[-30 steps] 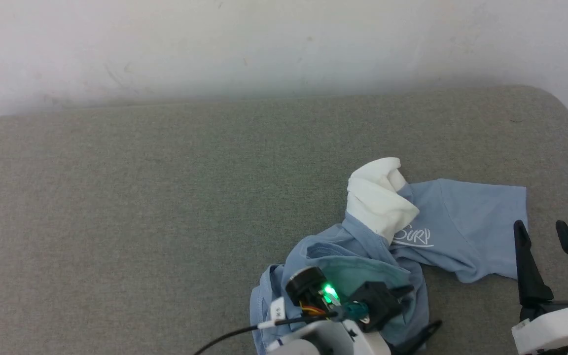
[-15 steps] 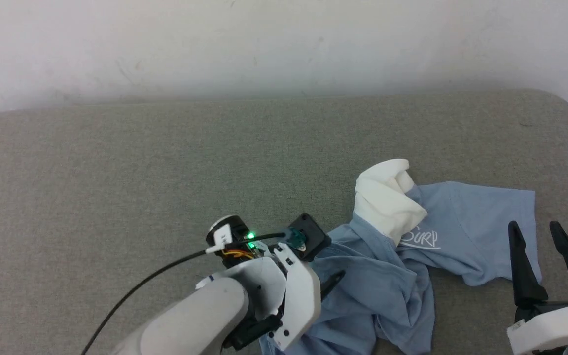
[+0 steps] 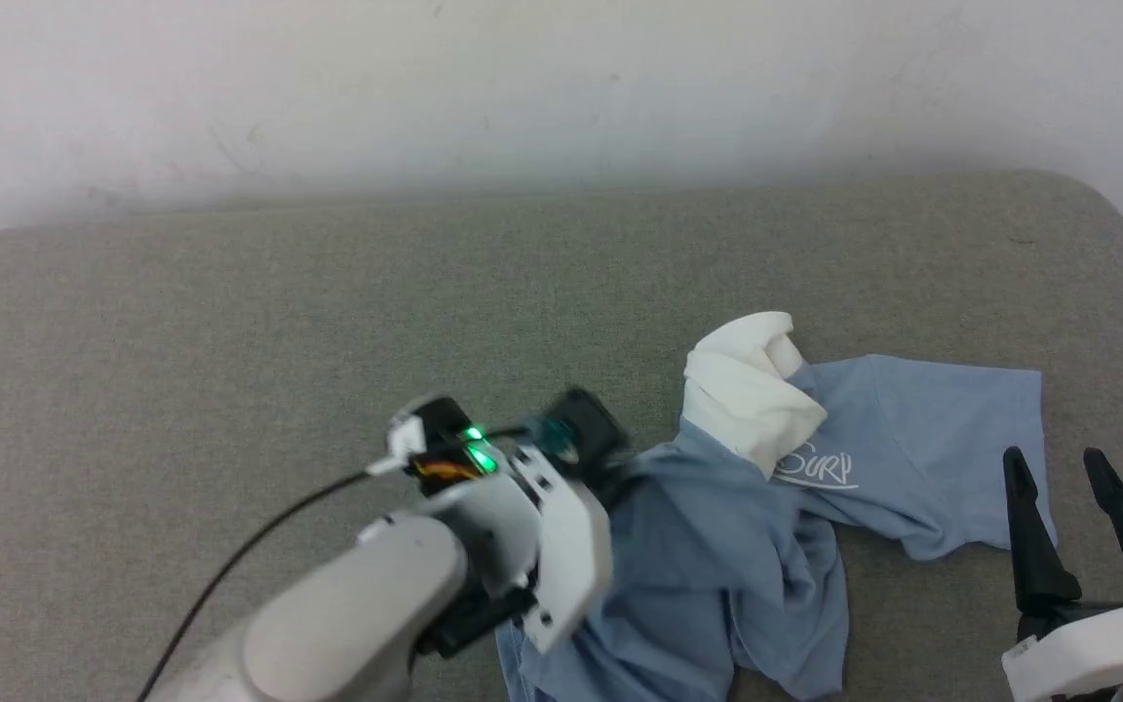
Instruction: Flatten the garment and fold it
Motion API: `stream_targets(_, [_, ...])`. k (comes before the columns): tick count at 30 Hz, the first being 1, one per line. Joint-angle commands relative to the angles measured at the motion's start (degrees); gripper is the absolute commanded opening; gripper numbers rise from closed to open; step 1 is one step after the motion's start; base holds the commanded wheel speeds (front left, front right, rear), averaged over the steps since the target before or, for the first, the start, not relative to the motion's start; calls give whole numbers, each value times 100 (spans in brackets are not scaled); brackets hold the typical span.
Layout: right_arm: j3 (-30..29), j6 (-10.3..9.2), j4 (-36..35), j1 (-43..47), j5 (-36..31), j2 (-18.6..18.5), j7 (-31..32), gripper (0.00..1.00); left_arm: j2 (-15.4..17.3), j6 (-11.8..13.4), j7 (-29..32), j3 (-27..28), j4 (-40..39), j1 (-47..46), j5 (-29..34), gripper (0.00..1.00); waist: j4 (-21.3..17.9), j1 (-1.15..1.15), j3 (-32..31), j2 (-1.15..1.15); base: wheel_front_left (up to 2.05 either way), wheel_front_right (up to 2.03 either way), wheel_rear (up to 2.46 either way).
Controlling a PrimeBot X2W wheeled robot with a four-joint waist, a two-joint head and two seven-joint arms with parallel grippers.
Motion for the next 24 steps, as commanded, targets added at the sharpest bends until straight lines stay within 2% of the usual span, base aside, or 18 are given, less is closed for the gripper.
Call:
stream_targets(1, [-21,-3,21,41,54,15,-21,100,104,288,-279,290,-117,4,15,0,44,0,-65,0,0,0,0])
stream_targets(5, [-54,-3,10,103,65,15,-1,100,393,1280,-933,1214,-313,411,-150,0,116,0,-133,0,0,0,0])
stream_targets(9, [-69,-3,-3,152,101,15,33,100,804,2241,-1559,2258,-299,1194,-517,0,182,0,-120,0,0,0,0])
stream_targets(11, [-79,-3,-2,164,109,15,54,100,968,2603,-1805,2695,-214,1713,-746,0,212,0,-104,0,0,0,0])
stream_targets(13, [-89,-3,-7,162,109,15,65,100,1032,2858,-2000,3042,-125,2260,-1008,0,236,0,-81,0,0,0,0])
stream_targets(16, [-91,-3,0,150,108,15,108,100,988,3047,-2158,3360,35,2997,-1388,0,262,0,-42,0,0,0,0])
stream_targets(20, [-70,-3,14,121,101,15,132,100,778,2937,-2239,3427,249,3517,-1732,0,313,0,-5,0,0,0,0])
stream_targets(24, [-54,-3,5,86,89,15,127,100,617,2807,-2285,3405,355,3618,-1871,0,348,0,-8,0,0,0,0])
